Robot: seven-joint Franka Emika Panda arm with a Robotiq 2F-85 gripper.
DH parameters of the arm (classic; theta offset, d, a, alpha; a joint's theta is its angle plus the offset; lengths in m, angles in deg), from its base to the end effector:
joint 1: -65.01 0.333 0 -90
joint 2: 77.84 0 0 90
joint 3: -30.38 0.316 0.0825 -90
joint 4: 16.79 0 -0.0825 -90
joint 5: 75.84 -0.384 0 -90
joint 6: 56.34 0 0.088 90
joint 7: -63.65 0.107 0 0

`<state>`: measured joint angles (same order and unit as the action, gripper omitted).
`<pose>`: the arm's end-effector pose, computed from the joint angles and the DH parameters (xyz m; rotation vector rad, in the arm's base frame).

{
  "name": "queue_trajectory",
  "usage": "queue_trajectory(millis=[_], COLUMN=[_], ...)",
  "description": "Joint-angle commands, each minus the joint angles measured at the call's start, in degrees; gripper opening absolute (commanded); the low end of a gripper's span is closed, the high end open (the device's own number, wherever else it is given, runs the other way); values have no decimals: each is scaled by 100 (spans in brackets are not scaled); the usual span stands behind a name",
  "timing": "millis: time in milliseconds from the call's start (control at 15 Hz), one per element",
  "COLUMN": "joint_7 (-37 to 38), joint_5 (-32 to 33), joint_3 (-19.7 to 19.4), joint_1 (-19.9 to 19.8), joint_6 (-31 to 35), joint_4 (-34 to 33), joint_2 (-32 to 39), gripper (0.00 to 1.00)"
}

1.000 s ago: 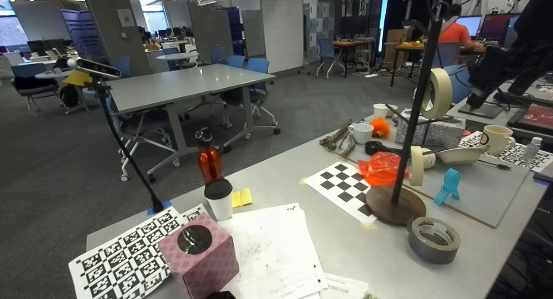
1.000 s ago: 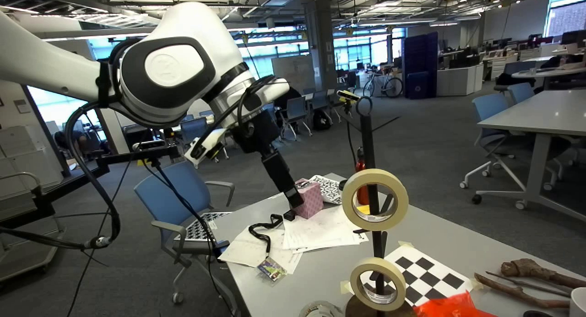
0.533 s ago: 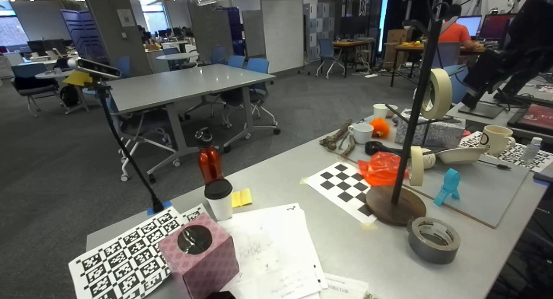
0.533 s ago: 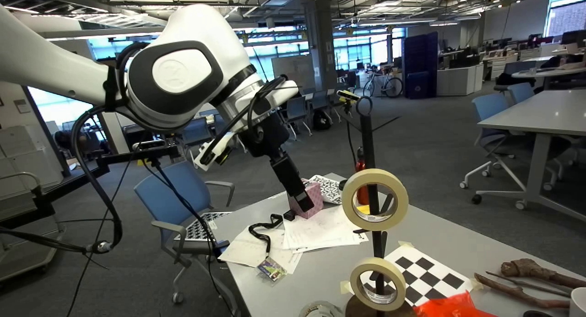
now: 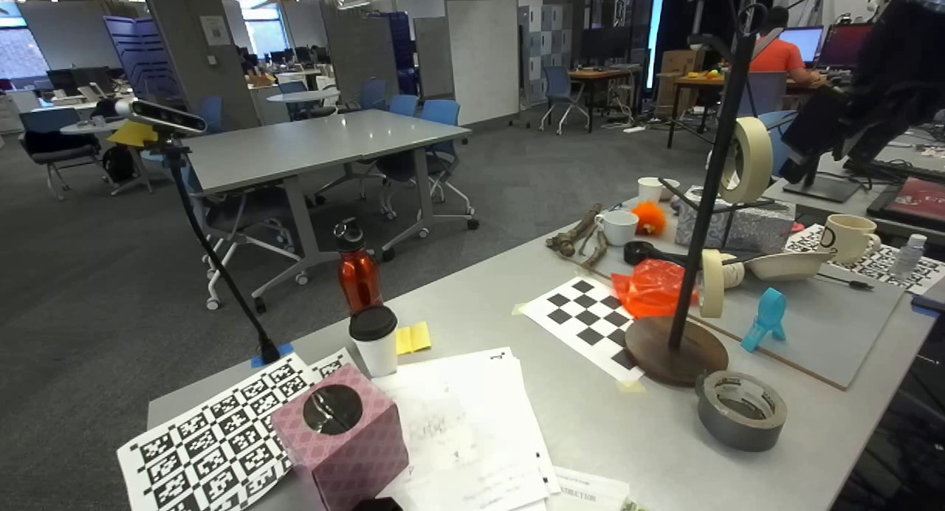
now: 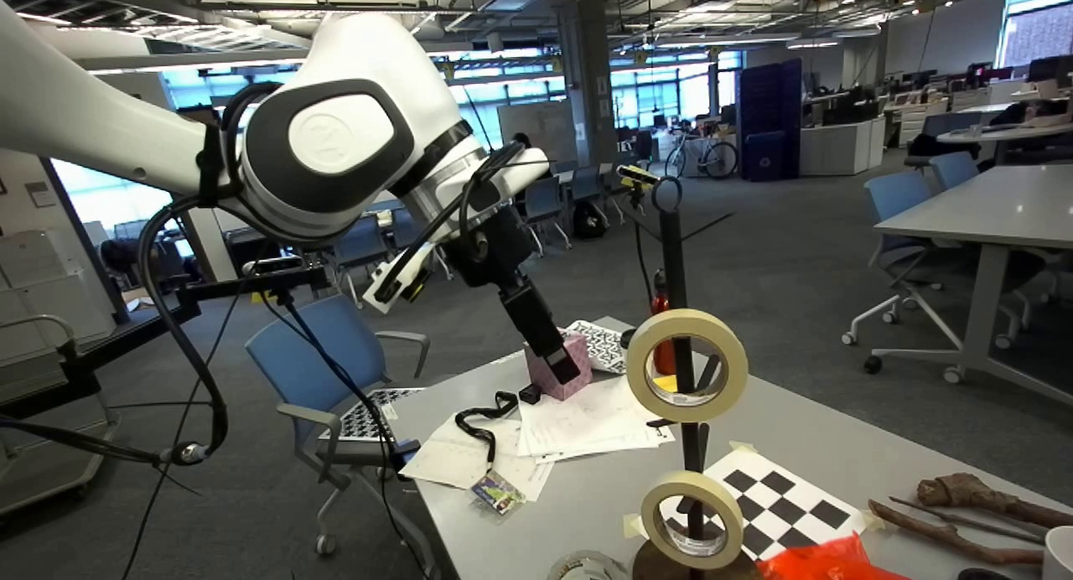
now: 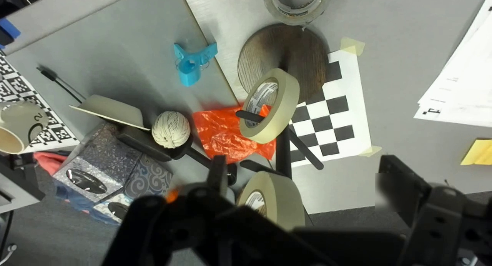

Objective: Move the tape from the top and put it on the table

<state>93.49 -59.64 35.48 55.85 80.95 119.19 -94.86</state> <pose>0.4786 -0.0344 0.4714 2.8587 -0.5996 0.5349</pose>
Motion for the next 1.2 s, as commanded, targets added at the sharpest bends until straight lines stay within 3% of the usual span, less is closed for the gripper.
queue_trajectory(millis=[0,1133], joint_7=[394,2000], joint_5=[330,1578], joint_3=[114,-215], joint_1=[-55,42], joint_6=[212,396], joint_4=[-224,-875], joint_2=[291,1168], gripper=[100,100])
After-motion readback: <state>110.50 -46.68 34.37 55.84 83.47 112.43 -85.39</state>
